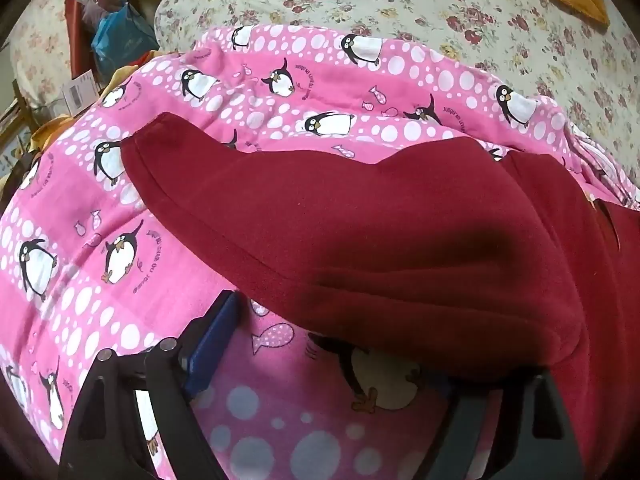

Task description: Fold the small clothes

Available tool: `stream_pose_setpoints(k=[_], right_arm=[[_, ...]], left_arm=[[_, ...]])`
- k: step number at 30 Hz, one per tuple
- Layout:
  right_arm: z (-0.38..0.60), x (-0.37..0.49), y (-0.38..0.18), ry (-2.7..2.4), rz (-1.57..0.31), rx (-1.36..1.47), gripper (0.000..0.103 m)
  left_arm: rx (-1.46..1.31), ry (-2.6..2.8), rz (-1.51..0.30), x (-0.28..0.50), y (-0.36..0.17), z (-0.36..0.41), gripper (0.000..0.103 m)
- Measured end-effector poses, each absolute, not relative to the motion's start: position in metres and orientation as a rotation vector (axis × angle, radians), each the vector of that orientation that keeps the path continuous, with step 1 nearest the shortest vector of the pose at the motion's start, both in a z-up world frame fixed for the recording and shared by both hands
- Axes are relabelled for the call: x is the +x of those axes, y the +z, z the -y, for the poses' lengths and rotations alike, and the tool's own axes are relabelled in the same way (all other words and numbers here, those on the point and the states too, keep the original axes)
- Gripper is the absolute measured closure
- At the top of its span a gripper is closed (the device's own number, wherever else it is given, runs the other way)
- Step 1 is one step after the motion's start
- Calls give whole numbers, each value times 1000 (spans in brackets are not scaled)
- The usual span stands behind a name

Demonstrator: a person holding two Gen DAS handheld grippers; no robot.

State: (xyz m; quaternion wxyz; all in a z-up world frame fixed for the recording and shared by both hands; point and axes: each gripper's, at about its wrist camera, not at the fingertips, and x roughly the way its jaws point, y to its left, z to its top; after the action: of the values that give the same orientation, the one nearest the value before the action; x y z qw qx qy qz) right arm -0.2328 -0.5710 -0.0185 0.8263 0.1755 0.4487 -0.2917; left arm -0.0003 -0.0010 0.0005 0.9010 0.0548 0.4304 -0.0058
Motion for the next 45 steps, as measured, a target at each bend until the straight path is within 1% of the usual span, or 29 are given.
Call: stream_pose_setpoints(k=[11,18,20,24,26,29,34,36,41,45], right_arm=[[571,-233,-19,-620,-953,373,0],[570,-233,-19,-623,-949,372,0],[570,-233,-19,-624,-950,371,0],[567,-236,-16,-602,-971,380,0],[559,-239,-6,-548,-974,372,3],[524,-259,21,-449,-943,350,3],[450,-280,70,-293,-890,333,3],[422,-276,80,-249,-889,300,3],[368,-258,91,-134,-872,305,3],[340,-238,85,-116,-884,329,3]], left_arm=[[103,-11,-896,-1,2,4,39],[51,-41,-973,-26,13,0,39],[59,-42,-969,-36,18,2,44],[51,-78,-916,-60,35,9,45],[42,-95,-884,-73,46,12,45],[11,-115,-832,-89,60,15,45],[5,-146,-832,-99,69,27,45],[13,-150,-831,-103,70,31,45],[20,-168,-832,-111,73,42,45],[46,-165,-821,-111,73,47,45]])
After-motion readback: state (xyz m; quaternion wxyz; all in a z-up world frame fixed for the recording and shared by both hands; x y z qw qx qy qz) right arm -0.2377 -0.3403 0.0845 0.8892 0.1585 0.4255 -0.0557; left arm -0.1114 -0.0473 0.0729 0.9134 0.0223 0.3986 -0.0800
